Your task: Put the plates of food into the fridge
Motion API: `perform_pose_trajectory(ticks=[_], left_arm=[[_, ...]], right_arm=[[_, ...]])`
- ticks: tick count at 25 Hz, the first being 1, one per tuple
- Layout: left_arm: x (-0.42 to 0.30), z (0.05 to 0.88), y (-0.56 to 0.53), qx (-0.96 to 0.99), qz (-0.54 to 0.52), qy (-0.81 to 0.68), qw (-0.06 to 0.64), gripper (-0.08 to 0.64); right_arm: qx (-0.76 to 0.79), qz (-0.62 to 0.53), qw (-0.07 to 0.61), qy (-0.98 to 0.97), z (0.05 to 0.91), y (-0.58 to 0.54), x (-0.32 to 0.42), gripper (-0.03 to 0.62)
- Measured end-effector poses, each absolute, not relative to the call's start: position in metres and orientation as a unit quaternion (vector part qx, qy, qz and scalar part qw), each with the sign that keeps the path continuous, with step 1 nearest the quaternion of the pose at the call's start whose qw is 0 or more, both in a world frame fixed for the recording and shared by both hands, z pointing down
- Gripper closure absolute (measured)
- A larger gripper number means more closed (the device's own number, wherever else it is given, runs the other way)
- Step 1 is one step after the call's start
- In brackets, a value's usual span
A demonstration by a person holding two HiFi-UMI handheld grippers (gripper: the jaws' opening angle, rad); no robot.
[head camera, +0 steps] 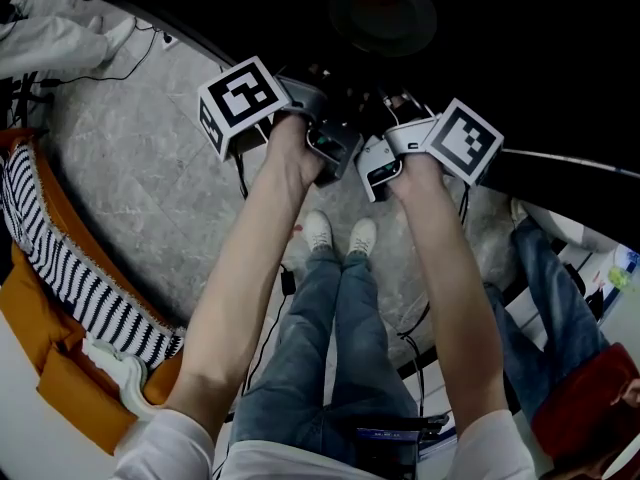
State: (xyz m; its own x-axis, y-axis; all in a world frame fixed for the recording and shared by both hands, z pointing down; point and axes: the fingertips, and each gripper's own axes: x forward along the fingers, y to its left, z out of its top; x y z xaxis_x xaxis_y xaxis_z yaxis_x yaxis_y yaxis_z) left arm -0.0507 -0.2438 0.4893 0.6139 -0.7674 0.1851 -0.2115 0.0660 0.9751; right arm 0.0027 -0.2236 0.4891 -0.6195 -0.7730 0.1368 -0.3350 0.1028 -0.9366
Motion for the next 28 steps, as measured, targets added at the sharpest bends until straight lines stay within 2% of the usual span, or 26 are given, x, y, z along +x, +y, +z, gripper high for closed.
perform_pose_trajectory(ticks=[11, 28], left_arm=[[-0.054, 0.492, -0.224, 0.644, -0.223, -0.379, 0.627, 0.54], [-0.058, 0.501, -0.218, 0.633, -0.214, -0.396, 0.63, 0.554]], right_arm=[[-0.398, -0.534, 0.211, 0.715, 0.485, -0.218, 0.008, 0.583], [-0.381, -0.555, 0.186, 0.716, 0.492, -0.204, -0.007, 0.583]])
